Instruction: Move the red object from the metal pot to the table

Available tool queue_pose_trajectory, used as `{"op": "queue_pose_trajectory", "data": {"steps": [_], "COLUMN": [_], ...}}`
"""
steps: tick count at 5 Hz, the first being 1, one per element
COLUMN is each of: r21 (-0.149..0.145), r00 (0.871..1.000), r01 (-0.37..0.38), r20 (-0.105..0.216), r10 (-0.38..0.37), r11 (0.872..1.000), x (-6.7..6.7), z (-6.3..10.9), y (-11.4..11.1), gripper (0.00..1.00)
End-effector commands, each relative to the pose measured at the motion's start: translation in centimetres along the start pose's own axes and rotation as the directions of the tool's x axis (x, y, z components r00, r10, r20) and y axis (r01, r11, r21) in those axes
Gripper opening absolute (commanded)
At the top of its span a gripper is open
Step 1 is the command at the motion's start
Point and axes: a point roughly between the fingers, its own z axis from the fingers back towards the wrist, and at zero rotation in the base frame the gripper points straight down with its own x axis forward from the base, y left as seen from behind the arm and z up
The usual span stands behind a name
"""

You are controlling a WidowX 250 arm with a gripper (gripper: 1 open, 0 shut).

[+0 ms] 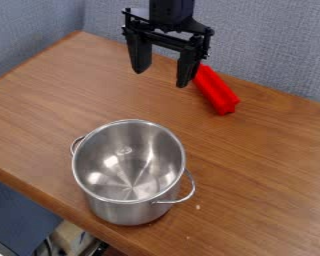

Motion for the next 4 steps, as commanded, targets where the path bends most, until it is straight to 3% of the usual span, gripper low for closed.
{"op": "queue_pose_trajectory", "data": {"steps": [1,2,3,4], "r21": [-0.001,0.012,0.016,0.003], "r00": [1.000,0.993,0.980,0.965], "r01": [-0.001,-0.107,-0.198,-0.263], "r20": [-0.017,-0.045,-0.024,-0.002], "r10": [0.001,0.107,0.198,0.263], "r11": [1.000,0.994,0.980,0.965], "x": [-0.2,1.3,3.1,4.4], "z": [-0.9,-1.9,-3.0,-3.0], "y": [-0.2,-1.0,-2.1,-3.3], "gripper": [1.00,1.00,1.00,1.00]}}
